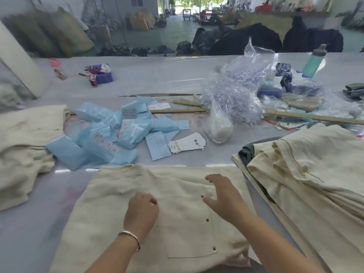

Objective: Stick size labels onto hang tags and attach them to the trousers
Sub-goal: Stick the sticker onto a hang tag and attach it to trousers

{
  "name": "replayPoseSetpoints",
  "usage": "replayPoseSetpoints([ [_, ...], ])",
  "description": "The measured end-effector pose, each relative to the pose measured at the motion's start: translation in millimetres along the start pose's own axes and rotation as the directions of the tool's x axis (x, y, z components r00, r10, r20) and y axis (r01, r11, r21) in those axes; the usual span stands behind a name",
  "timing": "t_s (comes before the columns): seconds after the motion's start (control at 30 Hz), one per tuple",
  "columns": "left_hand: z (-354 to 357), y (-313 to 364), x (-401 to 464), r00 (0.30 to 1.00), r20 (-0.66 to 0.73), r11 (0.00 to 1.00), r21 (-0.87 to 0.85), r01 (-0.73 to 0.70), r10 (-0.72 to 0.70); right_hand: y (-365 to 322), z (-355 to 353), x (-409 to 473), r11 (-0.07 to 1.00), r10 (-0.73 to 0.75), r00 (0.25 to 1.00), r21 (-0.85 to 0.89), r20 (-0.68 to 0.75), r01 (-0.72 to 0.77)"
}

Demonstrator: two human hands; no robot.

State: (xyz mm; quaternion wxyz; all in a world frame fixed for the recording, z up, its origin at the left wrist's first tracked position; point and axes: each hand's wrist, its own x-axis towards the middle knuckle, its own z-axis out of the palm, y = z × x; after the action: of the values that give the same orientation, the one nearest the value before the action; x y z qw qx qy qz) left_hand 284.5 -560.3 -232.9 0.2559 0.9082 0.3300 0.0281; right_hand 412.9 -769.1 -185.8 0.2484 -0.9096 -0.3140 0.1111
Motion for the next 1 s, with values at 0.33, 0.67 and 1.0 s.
replayPoseSetpoints([
  [0.33,-66.1,-154.8,-30.6,0.802,-0.177,0.816,-0.01,0.578,-0.57,-34.0,57.5,103.5,0.917,0.181,0.944,-0.394,0.275,-0.062],
  [0.67,-60.7,-109.5,-26.0,0.983,-0.129,0.984,-0.14,0.11,-0.128,-35.2,61.8,20.6,0.944,0.141,0.982,-0.315,0.127,-0.094],
  [1.0,-87.2,61.4,-38.1,0.841,-0.417,0.711,-0.469,-0.524,0.345,-50.2,-100.4,-151.2,0.901,0.246,0.79,-0.169,-0.562,-0.4],
])
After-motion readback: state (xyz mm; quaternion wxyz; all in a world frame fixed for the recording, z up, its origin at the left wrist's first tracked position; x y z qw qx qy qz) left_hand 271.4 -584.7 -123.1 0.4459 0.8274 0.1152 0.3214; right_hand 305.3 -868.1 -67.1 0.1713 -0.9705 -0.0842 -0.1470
